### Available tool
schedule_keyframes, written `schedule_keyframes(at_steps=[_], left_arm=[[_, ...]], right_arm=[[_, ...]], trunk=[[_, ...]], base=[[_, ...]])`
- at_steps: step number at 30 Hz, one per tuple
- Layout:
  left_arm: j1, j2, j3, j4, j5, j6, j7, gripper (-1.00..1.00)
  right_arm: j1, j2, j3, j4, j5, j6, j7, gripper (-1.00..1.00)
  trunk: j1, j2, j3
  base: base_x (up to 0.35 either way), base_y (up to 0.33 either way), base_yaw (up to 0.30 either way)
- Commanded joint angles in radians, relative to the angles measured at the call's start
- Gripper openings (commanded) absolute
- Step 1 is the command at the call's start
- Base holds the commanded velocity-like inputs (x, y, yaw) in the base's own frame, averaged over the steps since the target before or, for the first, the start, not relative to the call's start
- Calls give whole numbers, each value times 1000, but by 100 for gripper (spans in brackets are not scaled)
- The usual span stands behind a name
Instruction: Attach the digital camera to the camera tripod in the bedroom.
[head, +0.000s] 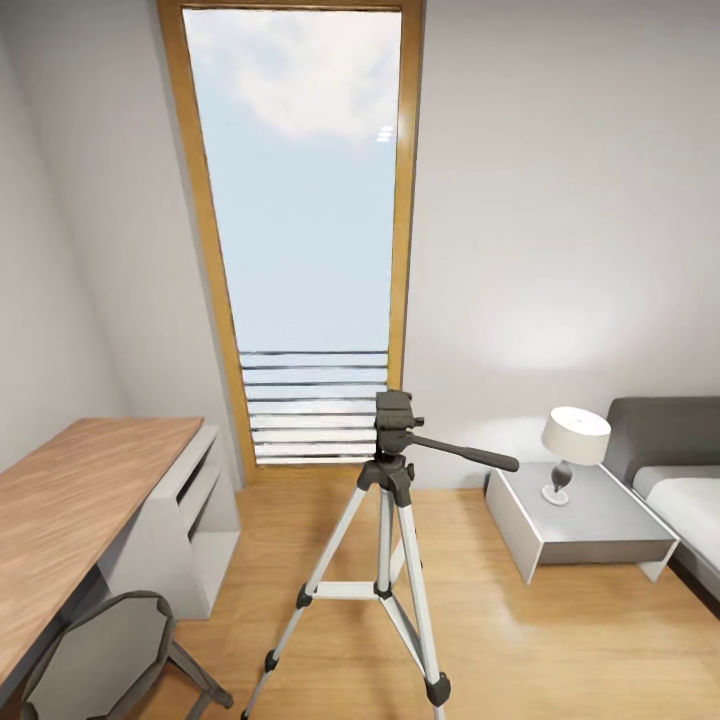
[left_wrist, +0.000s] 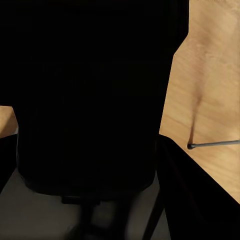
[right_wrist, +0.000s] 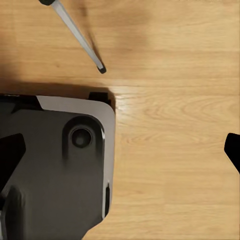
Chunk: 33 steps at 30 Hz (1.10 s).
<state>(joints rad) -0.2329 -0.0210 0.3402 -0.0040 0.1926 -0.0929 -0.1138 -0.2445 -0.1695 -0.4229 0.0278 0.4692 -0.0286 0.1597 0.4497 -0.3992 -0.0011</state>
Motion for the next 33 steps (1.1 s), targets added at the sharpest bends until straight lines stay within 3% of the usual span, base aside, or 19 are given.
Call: schedule_keyframes(at_steps=[1, 33], left_arm=[[0, 0, 0, 1, 8, -2, -4, -100], [0, 1, -1, 1, 8, -2, -4, -100]], right_arm=[[-1, -1, -8, 3, 8, -3, 1, 100], [-1, -7, -10, 3, 9, -5, 1, 100]], trunk=[[0, -1, -1], [0, -1, -51]], base=[[0, 0, 0], [0, 0, 0]])
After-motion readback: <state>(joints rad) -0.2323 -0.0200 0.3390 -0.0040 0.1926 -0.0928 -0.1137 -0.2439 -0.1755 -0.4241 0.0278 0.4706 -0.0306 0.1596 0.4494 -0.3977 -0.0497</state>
